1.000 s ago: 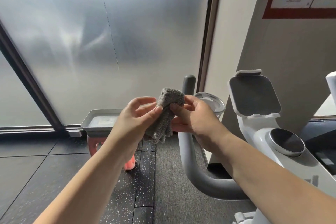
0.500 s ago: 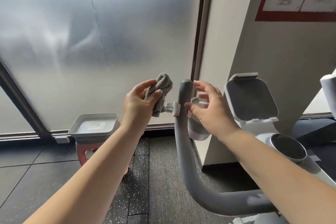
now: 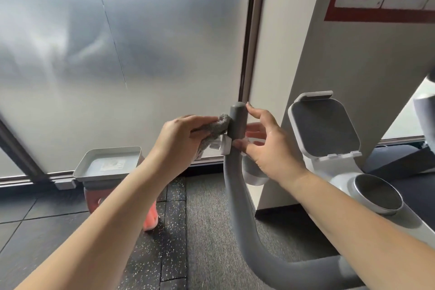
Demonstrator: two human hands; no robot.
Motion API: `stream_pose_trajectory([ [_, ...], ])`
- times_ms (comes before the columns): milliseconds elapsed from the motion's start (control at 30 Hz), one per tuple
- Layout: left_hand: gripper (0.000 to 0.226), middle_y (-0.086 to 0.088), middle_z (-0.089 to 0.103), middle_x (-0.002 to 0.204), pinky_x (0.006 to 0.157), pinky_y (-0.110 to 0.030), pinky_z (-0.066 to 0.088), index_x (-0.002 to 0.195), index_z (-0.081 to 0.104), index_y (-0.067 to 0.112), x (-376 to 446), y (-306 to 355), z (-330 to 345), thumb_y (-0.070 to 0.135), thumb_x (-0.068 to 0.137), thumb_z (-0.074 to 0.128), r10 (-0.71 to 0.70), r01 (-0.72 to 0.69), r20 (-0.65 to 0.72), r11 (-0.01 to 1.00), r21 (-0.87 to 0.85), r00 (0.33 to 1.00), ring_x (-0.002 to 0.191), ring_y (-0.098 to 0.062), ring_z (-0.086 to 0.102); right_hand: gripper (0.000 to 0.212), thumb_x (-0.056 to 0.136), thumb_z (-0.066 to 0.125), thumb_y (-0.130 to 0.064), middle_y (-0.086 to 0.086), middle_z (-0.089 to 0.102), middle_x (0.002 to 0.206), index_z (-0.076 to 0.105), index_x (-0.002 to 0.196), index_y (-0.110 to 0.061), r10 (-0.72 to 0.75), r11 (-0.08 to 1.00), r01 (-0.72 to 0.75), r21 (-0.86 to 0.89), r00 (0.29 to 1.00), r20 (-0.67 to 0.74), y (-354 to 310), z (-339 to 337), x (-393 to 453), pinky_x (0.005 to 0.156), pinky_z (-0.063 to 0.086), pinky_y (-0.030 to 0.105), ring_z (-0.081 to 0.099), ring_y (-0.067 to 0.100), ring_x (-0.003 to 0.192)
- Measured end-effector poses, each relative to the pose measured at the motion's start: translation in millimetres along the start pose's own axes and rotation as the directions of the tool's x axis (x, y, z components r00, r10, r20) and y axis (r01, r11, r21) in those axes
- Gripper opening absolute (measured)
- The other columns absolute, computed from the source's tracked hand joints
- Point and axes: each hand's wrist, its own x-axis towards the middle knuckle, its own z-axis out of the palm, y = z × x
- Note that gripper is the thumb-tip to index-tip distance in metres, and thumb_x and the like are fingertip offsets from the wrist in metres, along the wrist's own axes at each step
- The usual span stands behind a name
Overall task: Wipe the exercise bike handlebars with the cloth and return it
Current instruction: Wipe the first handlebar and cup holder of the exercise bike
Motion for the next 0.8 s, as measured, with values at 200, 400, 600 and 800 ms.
stream_pose_trajectory([
  [200, 0.043, 0.001, 0.069, 0.100, 0.088, -0.034, 0.052, 0.114, 0.062, 0.035, 35, 19, 17, 0.001, 0.091, 0.048, -0.201, 0.309, 0.265, 0.822, -0.478, 0.943, 0.090, -0.015, 0.064, 0.069, 0.076, 0.076, -0.025, -0.007, 0.063, 0.093, 0.041, 0.133, -0.042, 0.015, 1.000, -0.015, -0.027, 1.000, 0.011, -4, -3, -4, 0.086, 0.047, 0.017, 0.064, 0.004, 0.088],
  [400, 0.029, 0.002, 0.068, 0.076, 0.052, -0.021, 0.052, 0.104, 0.068, 0.021, 32, 2, 7, 0.002, 0.092, 0.049, -0.156, 0.300, 0.431, 0.909, -0.289, 0.889, 0.057, -0.007, 0.062, 0.069, 0.076, 0.076, -0.021, -0.007, 0.061, 0.088, 0.043, 0.132, -0.043, 0.015, 0.999, -0.015, -0.038, 1.000, 0.001, 0, -2, -2, 0.091, 0.051, 0.026, 0.065, 0.011, 0.087],
  [600, 0.039, -0.006, 0.070, 0.095, 0.085, -0.039, 0.052, 0.103, 0.066, 0.030, 49, 16, 14, -0.002, 0.091, 0.047, -0.149, 0.275, 0.298, 0.853, -0.444, 0.943, 0.085, -0.021, 0.063, 0.070, 0.074, 0.077, -0.023, -0.004, 0.064, 0.087, 0.043, 0.133, -0.038, 0.001, 0.999, -0.002, -0.036, 1.000, -0.023, -1, -3, -3, 0.086, 0.051, 0.024, 0.065, 0.012, 0.087],
  [800, 0.035, 0.006, 0.067, 0.104, 0.083, -0.017, 0.046, 0.111, 0.067, 0.026, 52, 18, 7, 0.005, 0.088, 0.052, 0.249, -0.226, 0.146, 0.962, -0.155, 0.957, 0.094, -0.007, 0.059, 0.068, 0.074, 0.077, -0.029, -0.010, 0.064, 0.092, 0.040, 0.131, -0.041, 0.065, 0.998, -0.066, -0.012, 0.998, -0.012, -3, -7, -2, 0.078, 0.046, 0.017, 0.063, 0.005, 0.089],
])
